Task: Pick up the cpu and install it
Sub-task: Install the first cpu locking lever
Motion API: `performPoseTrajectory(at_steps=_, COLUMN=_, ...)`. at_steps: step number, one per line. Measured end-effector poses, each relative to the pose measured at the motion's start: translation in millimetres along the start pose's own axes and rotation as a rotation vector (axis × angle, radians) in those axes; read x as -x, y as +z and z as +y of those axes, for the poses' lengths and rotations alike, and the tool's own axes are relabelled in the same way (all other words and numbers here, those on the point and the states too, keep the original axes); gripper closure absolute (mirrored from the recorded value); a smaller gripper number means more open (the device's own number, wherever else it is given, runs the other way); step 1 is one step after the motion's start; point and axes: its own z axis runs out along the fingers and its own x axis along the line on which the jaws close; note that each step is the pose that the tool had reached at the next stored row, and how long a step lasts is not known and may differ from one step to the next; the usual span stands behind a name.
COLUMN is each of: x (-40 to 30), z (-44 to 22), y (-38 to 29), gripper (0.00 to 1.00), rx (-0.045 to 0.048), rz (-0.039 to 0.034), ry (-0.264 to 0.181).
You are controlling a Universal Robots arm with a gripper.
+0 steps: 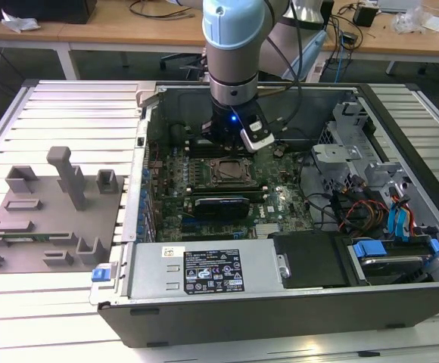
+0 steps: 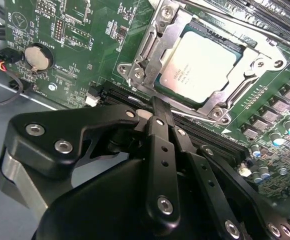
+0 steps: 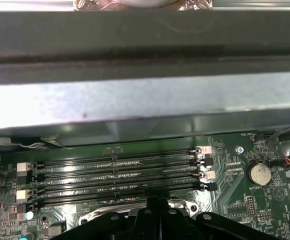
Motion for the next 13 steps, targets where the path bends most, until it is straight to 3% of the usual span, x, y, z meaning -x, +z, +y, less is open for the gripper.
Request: performPoseTrajectory(at_steps=13, x=-2.6, z=2.7, y=0.2, gripper=0.89, rx=-0.0009, rz=-0.0010, ry=0.005)
